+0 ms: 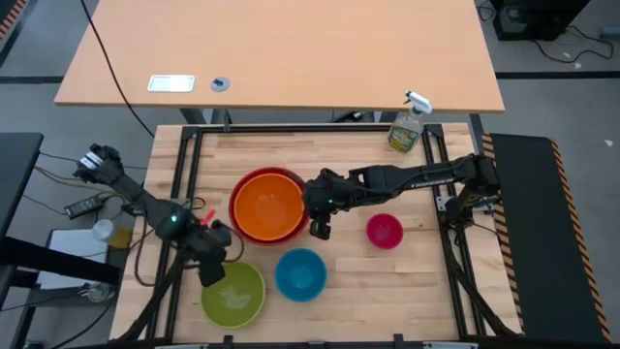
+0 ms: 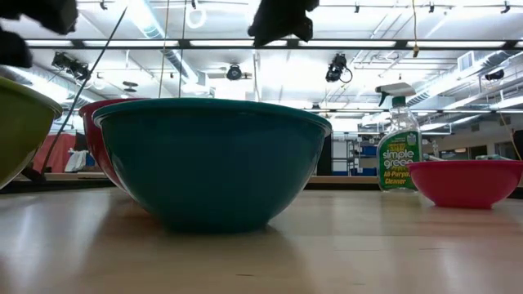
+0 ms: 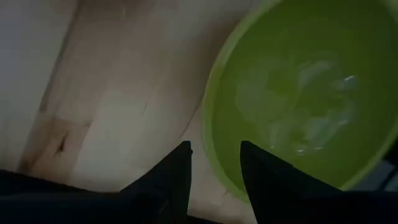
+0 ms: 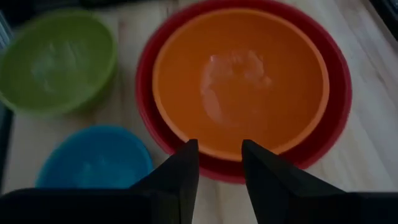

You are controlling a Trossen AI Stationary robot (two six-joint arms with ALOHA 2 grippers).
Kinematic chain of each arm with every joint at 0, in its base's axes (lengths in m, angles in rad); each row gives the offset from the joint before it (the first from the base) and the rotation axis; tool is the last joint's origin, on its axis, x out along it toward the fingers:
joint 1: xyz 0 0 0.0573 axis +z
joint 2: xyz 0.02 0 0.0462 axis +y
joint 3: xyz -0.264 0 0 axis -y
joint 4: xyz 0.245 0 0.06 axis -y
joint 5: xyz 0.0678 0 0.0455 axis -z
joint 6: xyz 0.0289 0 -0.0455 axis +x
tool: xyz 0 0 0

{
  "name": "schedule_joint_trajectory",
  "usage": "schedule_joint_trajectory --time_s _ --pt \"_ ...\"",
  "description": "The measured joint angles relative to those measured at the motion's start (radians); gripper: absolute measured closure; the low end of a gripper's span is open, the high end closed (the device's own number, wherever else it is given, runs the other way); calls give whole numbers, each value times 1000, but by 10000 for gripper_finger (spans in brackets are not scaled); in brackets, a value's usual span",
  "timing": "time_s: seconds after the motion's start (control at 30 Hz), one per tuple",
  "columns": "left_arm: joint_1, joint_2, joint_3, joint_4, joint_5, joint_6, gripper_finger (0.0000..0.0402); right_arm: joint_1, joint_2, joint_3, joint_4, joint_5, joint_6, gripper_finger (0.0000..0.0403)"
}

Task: Nest bowls inside each other
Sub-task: Stack the green bowl on top of the orange bowl

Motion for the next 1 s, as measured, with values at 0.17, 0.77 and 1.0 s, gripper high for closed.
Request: schedule_joint_trajectory --time_s 0.17,0.77,1.0 --pt "-38 50 -49 -5 -25 -59 252 17 0 0 28 2 72 272" --pt "-98 -5 -228 269 -85 -212 171 60 0 0 25 36 118 272" --pt "-98 -6 -241 289 -70 -223 225 60 0 0 29 36 117 272"
